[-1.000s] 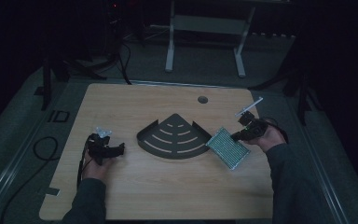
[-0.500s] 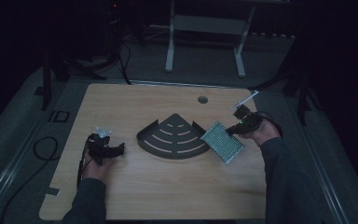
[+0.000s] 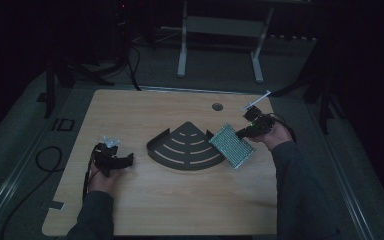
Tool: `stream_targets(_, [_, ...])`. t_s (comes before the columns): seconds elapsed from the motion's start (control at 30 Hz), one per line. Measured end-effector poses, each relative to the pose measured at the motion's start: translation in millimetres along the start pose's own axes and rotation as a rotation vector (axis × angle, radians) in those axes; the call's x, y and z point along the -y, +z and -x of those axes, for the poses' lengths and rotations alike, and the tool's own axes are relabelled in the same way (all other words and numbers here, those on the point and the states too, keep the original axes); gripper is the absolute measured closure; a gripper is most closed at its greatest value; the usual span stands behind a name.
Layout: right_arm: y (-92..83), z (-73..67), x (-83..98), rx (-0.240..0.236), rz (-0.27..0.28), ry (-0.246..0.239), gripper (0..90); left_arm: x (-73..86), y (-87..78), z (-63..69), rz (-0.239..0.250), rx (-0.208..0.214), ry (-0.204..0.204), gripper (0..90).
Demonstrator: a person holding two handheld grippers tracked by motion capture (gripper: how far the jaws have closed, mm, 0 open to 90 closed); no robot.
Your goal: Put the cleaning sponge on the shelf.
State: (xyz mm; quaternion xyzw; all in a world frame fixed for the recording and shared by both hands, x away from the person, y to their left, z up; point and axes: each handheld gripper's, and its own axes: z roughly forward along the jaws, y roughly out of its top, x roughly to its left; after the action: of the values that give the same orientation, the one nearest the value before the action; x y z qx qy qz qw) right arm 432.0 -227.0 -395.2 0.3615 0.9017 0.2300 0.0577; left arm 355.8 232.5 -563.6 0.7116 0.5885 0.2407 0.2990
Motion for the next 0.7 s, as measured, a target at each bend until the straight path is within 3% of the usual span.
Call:
stream_targets(0.33, [8.0,3.9,-10.2,-0.006,0.02,0.026,89.5,0.0,0.0,0.0,0.0,0.0,0.0,13.7])
stream_targets(0.7, [15.4,3.3,-22.7,-0.011,0.042,0.019,89.5,0.0,-0.1,0.0,-0.001,0.0,0.0,13.7])
